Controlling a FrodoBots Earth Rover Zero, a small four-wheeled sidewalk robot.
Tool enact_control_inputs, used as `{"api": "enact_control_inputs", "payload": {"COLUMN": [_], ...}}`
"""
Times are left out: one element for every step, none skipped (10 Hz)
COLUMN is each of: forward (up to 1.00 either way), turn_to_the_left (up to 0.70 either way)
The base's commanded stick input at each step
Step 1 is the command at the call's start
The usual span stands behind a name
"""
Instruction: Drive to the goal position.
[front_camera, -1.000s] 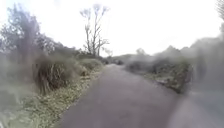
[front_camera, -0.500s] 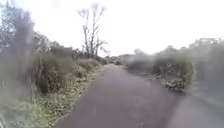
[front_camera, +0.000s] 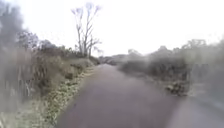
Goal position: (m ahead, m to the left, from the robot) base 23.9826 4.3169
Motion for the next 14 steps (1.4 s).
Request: {"api": "enact_control_inputs", "payload": {"forward": [0.7,0.7,0.7,0.7,0.7,0.7,0.7,0.7,0.7,0.7,0.7,0.7,0.7,0.7], "turn_to_the_left": [-0.35,-0.35,-0.35,-0.35,-0.35,-0.35,-0.35,-0.1,0.0,0.0,0.0,0.0,0.0,0.27]}}
